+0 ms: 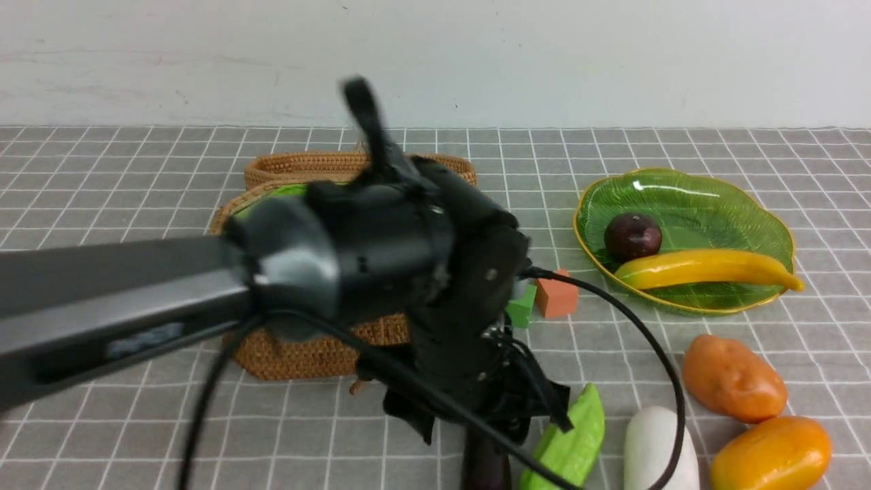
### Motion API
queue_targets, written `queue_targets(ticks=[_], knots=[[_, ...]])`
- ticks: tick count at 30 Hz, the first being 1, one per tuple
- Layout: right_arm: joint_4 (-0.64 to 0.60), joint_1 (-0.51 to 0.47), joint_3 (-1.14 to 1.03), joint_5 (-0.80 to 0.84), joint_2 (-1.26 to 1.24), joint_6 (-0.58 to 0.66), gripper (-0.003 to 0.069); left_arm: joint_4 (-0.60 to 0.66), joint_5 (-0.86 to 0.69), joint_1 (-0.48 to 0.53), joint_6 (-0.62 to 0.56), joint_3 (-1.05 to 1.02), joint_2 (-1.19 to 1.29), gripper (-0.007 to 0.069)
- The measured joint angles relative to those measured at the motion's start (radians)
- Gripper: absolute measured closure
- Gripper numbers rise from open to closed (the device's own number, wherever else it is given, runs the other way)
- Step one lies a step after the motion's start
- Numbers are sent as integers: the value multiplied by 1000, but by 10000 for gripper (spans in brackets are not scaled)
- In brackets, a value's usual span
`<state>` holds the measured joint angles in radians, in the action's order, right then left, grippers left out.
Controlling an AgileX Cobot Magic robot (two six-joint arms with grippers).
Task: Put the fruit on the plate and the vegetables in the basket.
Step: Use the left arm to grab an eggplant and put it into the left basket
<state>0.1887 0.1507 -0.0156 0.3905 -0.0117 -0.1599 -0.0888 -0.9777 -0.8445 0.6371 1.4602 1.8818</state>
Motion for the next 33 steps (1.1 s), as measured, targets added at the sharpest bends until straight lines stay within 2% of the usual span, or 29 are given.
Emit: queue_targets(ticks=[8,15,18,20,26,30,33], knots=[[0,0,0,0,0,0,418,-58,66,0,77,64,119,135],[0,0,0,0,0,0,418,-60,77,4,89,65,164,153],[0,0,0,0,0,0,418,-61,75,6,68,65,171,216],[0,0,0,0,0,0,418,-60,59,7,37,65,169,293],[0,0,0,0,0,0,418,-57,-25,8,5,65,123,291],[0,0,0,0,0,0,418,-31,-110,9,-56,65,-5,291],[0,0,0,0,0,0,418,60,-138,12,-125,67,-165,291]])
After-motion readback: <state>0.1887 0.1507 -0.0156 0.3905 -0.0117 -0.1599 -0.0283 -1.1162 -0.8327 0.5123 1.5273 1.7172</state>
